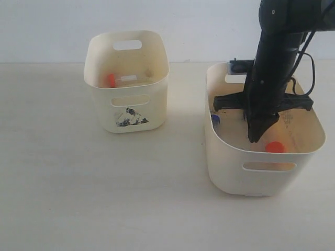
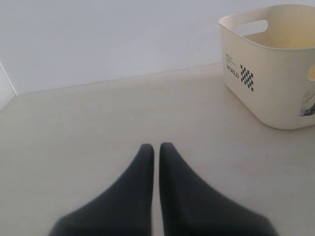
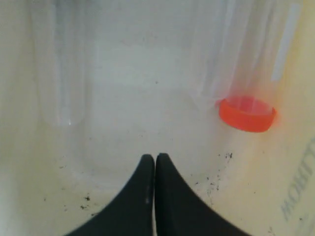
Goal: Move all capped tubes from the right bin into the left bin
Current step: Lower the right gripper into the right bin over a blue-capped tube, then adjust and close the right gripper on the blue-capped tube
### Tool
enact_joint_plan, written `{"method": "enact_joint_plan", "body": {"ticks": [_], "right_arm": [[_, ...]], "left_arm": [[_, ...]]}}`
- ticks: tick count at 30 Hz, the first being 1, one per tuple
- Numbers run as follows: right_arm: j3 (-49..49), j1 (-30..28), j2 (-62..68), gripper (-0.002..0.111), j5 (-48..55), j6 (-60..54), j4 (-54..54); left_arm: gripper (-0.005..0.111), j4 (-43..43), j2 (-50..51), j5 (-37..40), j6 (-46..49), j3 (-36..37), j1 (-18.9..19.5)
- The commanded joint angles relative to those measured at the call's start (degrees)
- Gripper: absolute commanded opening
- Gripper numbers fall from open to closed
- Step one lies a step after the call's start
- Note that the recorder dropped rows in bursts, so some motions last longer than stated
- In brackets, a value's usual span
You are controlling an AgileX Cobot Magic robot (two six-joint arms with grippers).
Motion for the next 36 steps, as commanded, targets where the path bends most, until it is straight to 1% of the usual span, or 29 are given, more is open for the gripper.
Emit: {"method": "enact_joint_plan", "body": {"ticks": [1,5,18,20,21,25,27,29,36], "right_arm": [[1.8,-0.3,0.0,0.000,-1.2,0.3,0.0],[1.8,-0.3,0.0,0.000,-2.1,0.1,2.7],[1.8,-0.2,0.1,0.001,-8.9,0.0,2.9],[1.8,-0.2,0.1,0.007,-8.9,-1.1,3.3],[1.8,-0.2,0.3,0.012,-9.1,-1.7,3.6],[1.8,-0.2,1.7,0.041,-8.7,-1.8,4.9],[1.8,-0.2,2.9,0.050,-8.4,-1.4,5.3],[1.8,-0.2,3.6,0.051,-8.4,-1.4,5.7],[1.8,-0.2,3.8,0.051,-12.1,-2.0,9.5]], "left_arm": [[0.004,-0.1,-0.2,-0.4,-0.7,-0.2,0.1],[0.004,-0.1,-0.2,-0.4,-0.7,-0.2,0.1],[0.004,-0.1,-0.2,-0.4,-0.7,-0.2,0.1],[0.004,-0.1,-0.2,-0.4,-0.7,-0.2,0.1],[0.004,-0.1,-0.2,-0.4,-0.7,-0.2,0.1],[0.004,-0.1,-0.2,-0.4,-0.7,-0.2,0.1],[0.004,-0.1,-0.2,-0.4,-0.7,-0.2,0.1],[0.004,-0.1,-0.2,-0.4,-0.7,-0.2,0.1],[0.004,-0.1,-0.2,-0.4,-0.7,-0.2,0.1]]}}
